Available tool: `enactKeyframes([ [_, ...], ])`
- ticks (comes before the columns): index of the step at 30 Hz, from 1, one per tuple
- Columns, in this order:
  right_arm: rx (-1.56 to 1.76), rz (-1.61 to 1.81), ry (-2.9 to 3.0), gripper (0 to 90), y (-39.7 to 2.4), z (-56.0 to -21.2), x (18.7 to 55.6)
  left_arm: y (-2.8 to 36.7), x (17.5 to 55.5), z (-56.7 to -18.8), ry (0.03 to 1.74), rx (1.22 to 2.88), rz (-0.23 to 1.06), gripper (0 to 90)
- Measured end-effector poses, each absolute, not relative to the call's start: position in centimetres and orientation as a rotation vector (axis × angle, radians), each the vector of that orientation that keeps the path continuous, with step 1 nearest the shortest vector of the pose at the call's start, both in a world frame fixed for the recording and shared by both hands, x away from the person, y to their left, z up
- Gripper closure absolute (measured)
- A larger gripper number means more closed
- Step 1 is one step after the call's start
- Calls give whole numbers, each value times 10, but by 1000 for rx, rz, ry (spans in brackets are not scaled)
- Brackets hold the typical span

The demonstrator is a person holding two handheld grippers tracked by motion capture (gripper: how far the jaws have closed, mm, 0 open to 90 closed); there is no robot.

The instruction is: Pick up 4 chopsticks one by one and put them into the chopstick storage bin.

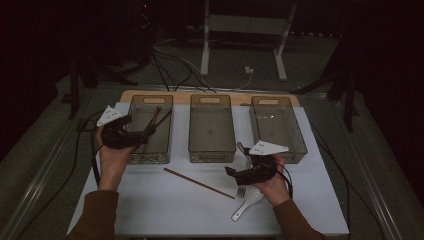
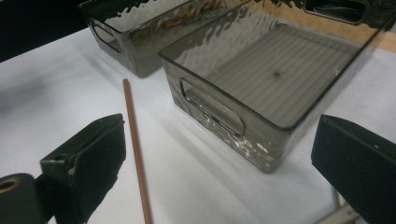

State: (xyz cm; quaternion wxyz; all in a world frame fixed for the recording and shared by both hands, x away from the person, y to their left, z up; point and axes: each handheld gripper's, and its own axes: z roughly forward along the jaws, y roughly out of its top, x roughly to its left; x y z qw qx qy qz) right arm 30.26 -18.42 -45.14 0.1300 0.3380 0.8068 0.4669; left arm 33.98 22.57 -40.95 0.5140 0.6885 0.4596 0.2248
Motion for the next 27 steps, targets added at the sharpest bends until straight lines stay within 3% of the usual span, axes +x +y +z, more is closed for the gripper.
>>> enactKeyframes([
  [13,959,1312,2415,35,-155,-450,317,217,286,-424,1023,1662,534,7],
  [27,873,1188,2542,51,-113,-460,324,224,263,-441,1052,1664,536,7],
])
